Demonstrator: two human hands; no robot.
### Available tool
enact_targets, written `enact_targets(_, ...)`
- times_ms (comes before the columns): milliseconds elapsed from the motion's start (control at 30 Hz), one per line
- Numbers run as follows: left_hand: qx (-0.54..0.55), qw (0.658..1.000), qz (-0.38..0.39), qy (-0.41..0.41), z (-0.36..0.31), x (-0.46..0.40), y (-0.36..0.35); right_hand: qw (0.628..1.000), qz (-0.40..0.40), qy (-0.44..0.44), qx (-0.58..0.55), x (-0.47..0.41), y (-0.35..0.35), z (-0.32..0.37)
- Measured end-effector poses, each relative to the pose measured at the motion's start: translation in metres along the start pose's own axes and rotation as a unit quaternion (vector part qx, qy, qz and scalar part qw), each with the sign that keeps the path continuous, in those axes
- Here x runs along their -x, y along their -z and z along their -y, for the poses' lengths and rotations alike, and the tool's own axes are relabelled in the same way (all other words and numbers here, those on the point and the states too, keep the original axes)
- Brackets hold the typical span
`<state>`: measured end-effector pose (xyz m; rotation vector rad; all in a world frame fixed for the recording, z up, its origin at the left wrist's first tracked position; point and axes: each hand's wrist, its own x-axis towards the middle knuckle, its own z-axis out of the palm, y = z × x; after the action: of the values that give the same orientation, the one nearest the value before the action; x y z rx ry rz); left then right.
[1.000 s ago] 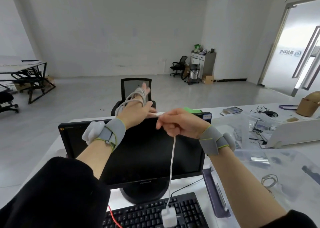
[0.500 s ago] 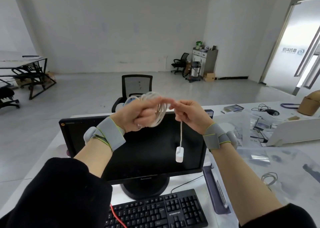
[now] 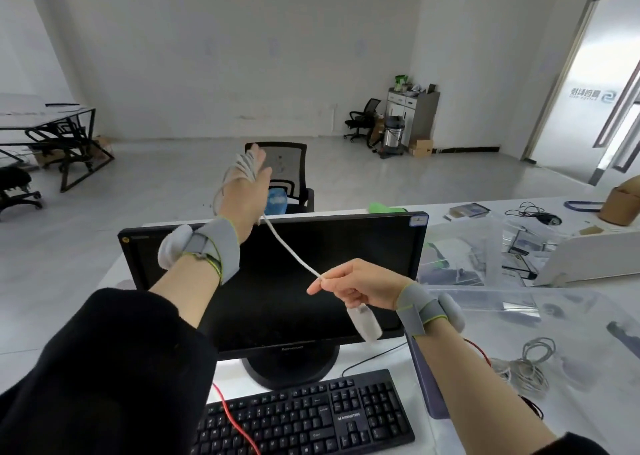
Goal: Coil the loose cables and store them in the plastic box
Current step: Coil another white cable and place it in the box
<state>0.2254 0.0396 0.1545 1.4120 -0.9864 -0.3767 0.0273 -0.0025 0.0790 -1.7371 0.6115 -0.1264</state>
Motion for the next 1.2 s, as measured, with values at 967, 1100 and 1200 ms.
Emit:
enact_targets(967,0.457,0.851,0.137,0.220,0.024,0.063,-0.013,0.986,-0.112,0.035,-0.115,-0.009,-0.038,-0.016)
enact_targets(1100,0.418,0.874,0.118,0.219,0.044,0.075,-0.008,0.983,-0.094,-0.008,-0.158,-0.007,-0.054,-0.034)
enact_targets(1200,0.247,0.932,0.179,0.194,0.071,0.087,-0.003,0.976,-0.097,-0.059,-0.187,-0.005,-0.062,-0.048)
